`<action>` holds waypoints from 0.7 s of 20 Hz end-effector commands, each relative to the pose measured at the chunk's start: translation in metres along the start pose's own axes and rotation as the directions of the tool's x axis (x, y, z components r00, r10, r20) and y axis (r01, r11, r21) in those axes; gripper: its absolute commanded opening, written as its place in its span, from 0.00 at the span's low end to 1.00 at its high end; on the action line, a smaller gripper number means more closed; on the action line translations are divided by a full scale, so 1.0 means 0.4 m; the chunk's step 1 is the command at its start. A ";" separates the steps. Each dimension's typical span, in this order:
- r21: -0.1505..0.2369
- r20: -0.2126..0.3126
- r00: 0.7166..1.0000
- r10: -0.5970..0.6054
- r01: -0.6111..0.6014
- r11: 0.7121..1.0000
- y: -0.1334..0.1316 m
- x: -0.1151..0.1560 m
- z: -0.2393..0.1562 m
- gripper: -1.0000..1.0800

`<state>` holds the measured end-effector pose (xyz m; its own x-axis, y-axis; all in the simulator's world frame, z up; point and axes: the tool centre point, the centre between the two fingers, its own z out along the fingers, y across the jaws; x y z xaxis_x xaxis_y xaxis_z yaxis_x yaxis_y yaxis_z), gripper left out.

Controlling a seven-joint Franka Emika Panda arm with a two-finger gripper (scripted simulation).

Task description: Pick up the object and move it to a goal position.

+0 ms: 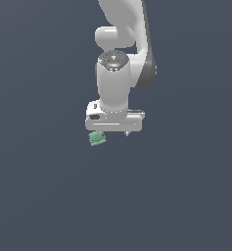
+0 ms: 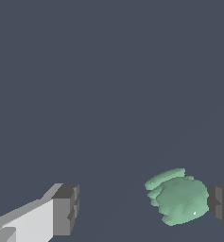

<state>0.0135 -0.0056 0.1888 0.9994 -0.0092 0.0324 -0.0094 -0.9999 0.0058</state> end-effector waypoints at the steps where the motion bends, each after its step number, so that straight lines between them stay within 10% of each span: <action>1: 0.000 0.000 1.000 0.000 0.000 1.000 0.000 0.000 0.000 0.96; 14: -0.022 0.009 0.999 0.032 -0.032 0.999 0.078 -0.013 -0.020 0.96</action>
<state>0.0078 -0.0375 0.1973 0.9989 -0.0404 0.0242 -0.0410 -0.9988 0.0273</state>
